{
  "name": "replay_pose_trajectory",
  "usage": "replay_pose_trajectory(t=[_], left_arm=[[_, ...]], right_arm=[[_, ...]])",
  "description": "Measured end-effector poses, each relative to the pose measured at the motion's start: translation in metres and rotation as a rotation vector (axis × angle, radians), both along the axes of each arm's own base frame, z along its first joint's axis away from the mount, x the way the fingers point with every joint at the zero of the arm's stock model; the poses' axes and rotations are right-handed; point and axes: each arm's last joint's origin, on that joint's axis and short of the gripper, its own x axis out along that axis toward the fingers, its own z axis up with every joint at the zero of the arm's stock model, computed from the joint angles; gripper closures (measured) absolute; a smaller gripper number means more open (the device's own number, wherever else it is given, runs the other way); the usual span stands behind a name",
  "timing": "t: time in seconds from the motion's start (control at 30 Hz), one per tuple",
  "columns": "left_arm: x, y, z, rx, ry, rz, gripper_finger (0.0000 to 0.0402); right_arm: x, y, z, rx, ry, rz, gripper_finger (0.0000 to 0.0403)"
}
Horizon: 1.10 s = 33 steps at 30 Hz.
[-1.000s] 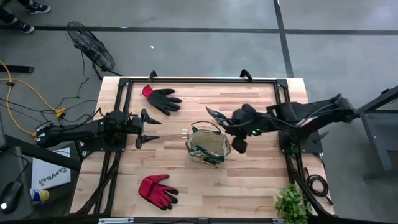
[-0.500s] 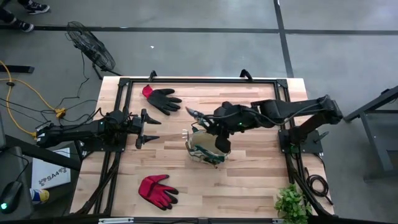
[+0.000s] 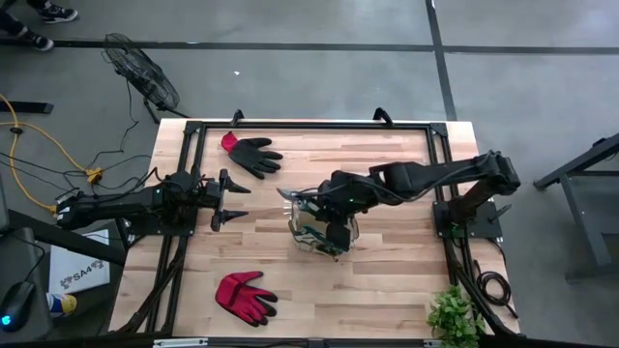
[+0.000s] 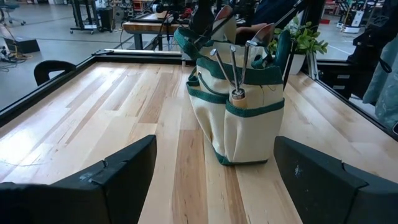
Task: Pick & Place Garden tools in Gardening bag
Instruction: Put the green shear scissors into the gardening bag
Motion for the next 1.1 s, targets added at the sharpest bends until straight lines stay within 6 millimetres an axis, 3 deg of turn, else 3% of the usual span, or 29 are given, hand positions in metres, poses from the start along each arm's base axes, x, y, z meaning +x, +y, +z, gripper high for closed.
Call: replay_pose_trajectory(t=[0.43,1.1], left_arm=[[0.0,0.0,0.0,0.001,0.001,0.009,0.0082],[0.0,0.001,0.0,0.002,0.001,0.017,0.0082]], right_arm=[[-0.002,0.011,-0.011,0.165,0.125,0.116,0.0368],[0.007,0.003,-0.054,0.192,0.403,-0.048,0.0368]])
